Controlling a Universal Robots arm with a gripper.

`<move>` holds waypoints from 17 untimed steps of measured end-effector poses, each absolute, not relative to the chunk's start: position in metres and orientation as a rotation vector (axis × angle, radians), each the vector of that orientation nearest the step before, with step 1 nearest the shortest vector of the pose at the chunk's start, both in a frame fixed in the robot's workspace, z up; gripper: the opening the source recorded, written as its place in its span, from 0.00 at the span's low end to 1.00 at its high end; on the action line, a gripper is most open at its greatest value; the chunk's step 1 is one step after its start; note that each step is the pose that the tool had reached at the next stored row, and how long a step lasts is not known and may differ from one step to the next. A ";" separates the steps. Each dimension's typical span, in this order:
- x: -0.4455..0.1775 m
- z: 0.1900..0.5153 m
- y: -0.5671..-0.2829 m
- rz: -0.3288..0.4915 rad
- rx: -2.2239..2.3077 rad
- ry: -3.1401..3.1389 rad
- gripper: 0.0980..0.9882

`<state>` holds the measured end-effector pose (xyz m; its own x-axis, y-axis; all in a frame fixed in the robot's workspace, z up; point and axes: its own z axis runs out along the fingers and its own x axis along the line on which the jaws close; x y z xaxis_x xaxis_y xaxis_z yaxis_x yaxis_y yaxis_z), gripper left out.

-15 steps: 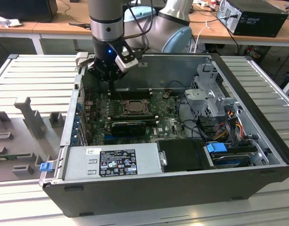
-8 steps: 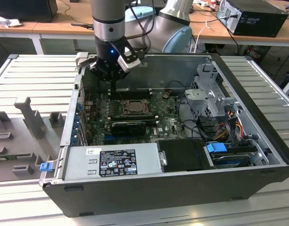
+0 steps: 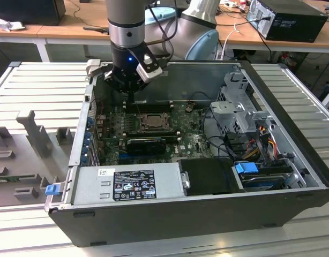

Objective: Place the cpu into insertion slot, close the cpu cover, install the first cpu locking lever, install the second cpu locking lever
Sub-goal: 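Install the first cpu locking lever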

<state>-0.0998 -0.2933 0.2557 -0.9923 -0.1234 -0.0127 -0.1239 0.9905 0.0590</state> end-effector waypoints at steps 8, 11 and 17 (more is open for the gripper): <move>-0.093 0.255 -0.293 0.094 -0.194 3.125 0.01; -0.088 0.255 -0.293 0.094 -0.194 3.125 0.01; -0.081 0.255 -0.293 0.092 -0.194 3.125 0.01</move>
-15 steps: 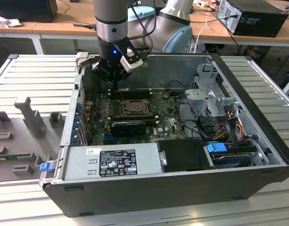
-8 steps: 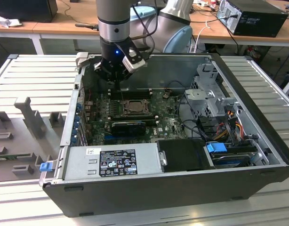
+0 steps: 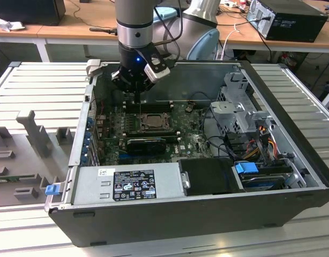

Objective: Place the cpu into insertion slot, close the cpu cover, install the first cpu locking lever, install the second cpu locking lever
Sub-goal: 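Install the first cpu locking lever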

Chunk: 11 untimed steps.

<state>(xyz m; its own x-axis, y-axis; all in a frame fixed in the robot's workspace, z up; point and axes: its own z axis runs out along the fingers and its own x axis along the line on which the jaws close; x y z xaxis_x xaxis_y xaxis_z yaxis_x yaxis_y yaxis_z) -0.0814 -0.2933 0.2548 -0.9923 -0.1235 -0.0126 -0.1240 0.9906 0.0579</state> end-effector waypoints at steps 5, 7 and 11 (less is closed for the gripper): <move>-0.072 0.254 -0.293 0.087 -0.194 3.126 0.01; -0.068 0.254 -0.293 0.086 -0.194 3.125 0.01; -0.063 0.254 -0.293 0.084 -0.194 3.126 0.01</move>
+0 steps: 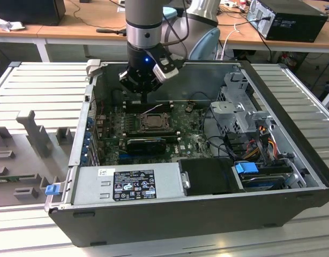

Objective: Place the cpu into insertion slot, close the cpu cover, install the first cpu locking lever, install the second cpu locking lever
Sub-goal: 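Install the first cpu locking lever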

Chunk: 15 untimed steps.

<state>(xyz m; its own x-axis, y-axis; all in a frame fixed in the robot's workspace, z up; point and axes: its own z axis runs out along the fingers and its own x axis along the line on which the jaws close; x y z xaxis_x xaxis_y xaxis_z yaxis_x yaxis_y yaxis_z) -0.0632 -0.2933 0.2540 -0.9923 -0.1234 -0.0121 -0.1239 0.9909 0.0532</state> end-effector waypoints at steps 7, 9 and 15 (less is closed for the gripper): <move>-0.053 0.253 -0.293 0.081 -0.190 3.126 0.01; -0.051 0.251 -0.293 0.100 -0.132 3.127 0.01; -0.050 0.246 -0.294 0.118 -0.117 3.126 0.01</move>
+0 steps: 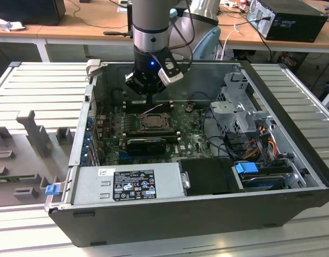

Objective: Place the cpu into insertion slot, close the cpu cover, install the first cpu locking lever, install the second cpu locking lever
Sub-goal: 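Install the first cpu locking lever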

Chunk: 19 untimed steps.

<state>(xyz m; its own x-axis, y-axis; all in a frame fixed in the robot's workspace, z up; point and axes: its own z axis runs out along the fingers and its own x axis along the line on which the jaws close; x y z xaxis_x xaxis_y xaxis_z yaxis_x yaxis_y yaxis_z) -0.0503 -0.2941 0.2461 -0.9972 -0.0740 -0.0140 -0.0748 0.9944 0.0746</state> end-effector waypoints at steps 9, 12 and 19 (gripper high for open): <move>-0.041 0.239 -0.294 0.161 -0.116 3.123 0.01; -0.036 0.235 -0.294 0.163 -0.115 3.123 0.01; -0.035 0.233 -0.294 0.230 -0.113 3.117 0.01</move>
